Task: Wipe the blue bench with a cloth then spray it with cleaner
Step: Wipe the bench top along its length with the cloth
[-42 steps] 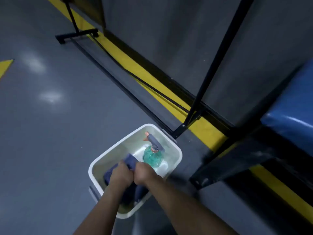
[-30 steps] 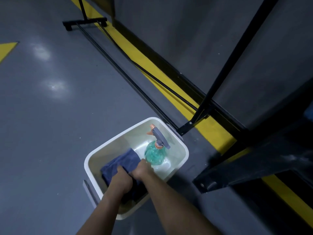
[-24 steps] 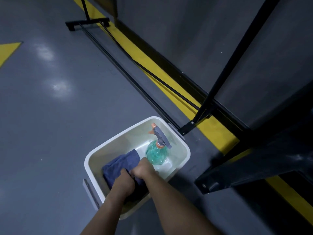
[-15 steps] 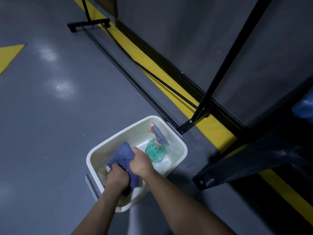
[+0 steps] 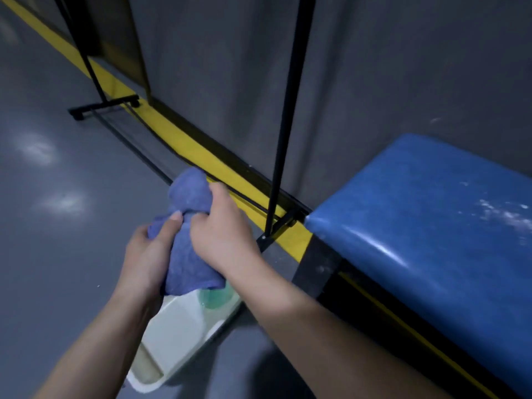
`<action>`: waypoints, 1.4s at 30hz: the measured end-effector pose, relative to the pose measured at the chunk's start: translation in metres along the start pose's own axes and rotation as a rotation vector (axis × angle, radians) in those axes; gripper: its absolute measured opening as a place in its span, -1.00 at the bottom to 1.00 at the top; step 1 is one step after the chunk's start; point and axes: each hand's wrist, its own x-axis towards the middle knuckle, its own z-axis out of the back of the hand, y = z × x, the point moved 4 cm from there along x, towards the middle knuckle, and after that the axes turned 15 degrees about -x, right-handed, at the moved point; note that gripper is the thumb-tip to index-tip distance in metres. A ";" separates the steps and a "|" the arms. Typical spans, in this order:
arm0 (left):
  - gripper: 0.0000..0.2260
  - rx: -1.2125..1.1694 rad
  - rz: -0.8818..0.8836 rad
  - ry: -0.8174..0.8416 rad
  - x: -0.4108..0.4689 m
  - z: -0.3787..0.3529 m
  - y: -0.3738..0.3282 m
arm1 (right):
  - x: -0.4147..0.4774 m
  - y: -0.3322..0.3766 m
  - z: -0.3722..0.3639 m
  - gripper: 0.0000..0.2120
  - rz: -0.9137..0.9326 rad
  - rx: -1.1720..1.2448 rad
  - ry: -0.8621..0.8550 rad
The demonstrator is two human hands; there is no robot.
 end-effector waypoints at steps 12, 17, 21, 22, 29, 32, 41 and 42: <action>-0.62 0.887 -0.260 0.418 -0.092 -0.165 -0.042 | -0.045 -0.049 0.163 -0.40 -0.133 -0.873 -0.186; -0.67 0.646 -0.236 0.446 -0.090 -0.154 -0.028 | -0.043 -0.054 0.138 -0.49 0.243 -0.969 -0.035; -0.66 0.261 0.069 0.455 -0.085 -0.137 -0.022 | -0.046 -0.066 0.125 -0.47 0.333 -1.160 -0.052; -0.65 0.246 0.124 0.418 -0.085 -0.134 -0.020 | -0.050 -0.067 0.122 -0.43 0.339 -1.228 -0.049; -0.51 0.438 -0.321 0.242 -0.093 -0.145 -0.047 | -0.035 -0.064 0.128 -0.63 0.336 -1.094 -0.104; -0.56 0.478 -0.480 0.269 -0.103 -0.162 -0.048 | 0.002 -0.078 0.155 -0.79 0.129 -0.937 -0.182; -0.63 1.108 -0.354 0.405 -0.115 -0.213 -0.022 | 0.020 -0.115 0.206 -0.74 0.049 -0.811 -0.179; -0.67 1.084 -0.316 0.404 -0.113 -0.221 -0.025 | 0.014 -0.114 0.203 -0.67 0.093 -0.790 -0.167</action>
